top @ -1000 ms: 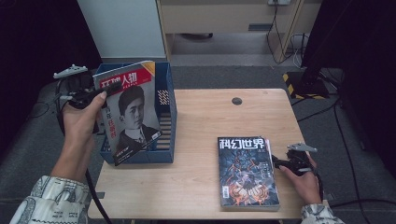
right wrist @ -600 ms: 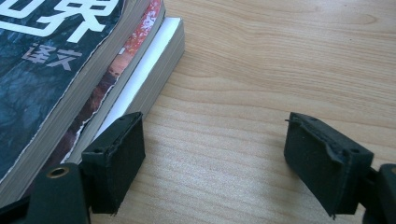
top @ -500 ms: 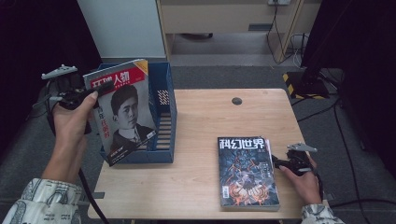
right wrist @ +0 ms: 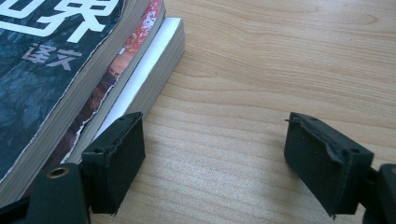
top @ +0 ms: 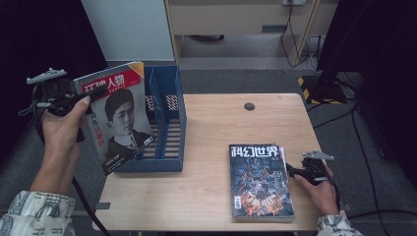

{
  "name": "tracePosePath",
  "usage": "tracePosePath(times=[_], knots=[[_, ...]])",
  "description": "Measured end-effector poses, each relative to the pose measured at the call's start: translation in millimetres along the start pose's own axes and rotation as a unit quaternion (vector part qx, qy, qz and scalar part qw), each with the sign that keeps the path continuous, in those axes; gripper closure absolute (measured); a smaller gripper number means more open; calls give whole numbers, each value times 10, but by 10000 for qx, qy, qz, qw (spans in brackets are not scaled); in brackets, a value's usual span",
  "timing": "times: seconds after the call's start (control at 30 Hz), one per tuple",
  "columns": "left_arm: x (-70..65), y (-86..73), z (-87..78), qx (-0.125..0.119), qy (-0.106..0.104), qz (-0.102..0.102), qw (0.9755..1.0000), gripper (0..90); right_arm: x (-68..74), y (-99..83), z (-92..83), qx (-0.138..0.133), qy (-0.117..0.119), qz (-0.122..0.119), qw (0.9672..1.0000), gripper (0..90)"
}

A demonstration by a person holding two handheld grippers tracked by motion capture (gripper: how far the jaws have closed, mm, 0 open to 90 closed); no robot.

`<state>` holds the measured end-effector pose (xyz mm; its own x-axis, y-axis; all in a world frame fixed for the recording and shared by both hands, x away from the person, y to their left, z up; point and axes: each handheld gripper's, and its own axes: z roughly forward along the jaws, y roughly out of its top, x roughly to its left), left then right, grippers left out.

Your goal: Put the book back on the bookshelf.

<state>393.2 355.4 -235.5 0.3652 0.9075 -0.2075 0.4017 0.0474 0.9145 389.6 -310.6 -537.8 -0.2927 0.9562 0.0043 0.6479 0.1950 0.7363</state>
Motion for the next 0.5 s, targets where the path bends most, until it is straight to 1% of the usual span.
tracePosePath(times=[0.27, 0.5], knots=[[108, -4, -86, -13, 92, -37, 9999, 864, 0, 0, 1, -5, -2, 1, 10000, 205], [196, -13, -152, -28, 126, -48, 9999, 865, 0, -1, 2, -12, -6, 0, 10000, 205]])
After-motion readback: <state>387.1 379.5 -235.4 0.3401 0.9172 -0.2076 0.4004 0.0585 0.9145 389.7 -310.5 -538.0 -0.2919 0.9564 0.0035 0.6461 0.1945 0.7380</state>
